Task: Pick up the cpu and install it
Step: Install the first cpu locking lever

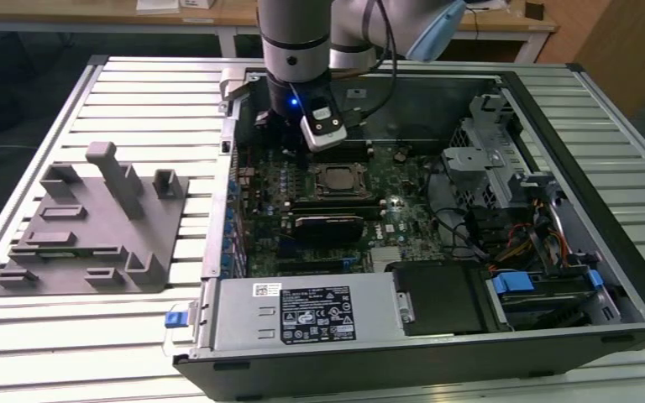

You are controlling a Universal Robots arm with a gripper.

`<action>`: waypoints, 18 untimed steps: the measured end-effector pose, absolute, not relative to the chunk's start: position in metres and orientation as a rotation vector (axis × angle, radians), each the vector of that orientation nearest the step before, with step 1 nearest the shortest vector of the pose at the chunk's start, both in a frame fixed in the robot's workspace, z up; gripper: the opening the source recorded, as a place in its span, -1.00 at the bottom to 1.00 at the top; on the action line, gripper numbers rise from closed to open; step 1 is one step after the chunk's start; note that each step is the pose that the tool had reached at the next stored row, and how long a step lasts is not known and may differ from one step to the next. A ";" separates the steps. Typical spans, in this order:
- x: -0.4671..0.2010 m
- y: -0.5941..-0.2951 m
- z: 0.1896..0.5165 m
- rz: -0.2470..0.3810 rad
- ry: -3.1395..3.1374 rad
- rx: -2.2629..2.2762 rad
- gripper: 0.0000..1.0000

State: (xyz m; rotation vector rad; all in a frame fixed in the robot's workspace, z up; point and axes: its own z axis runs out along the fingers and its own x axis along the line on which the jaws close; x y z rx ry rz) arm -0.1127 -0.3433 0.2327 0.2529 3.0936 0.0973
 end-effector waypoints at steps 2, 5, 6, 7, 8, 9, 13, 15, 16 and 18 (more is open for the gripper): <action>-0.113 -0.343 0.237 0.102 3.093 0.253 -0.79; -0.113 -0.343 0.238 0.104 3.092 0.253 -0.79; -0.114 -0.343 0.238 0.104 3.091 0.252 -0.79; -0.115 -0.343 0.238 0.104 3.091 0.253 -0.79; -0.117 -0.343 0.238 0.104 3.090 0.252 -0.79; -0.119 -0.343 0.238 0.105 3.090 0.252 -0.79; -0.123 -0.343 0.238 0.142 3.090 0.253 -0.79; -0.123 -0.343 0.238 0.177 3.091 0.254 -0.79; -0.123 -0.343 0.238 0.194 3.090 0.254 -0.79; -0.123 -0.343 0.238 0.220 3.090 0.254 -0.79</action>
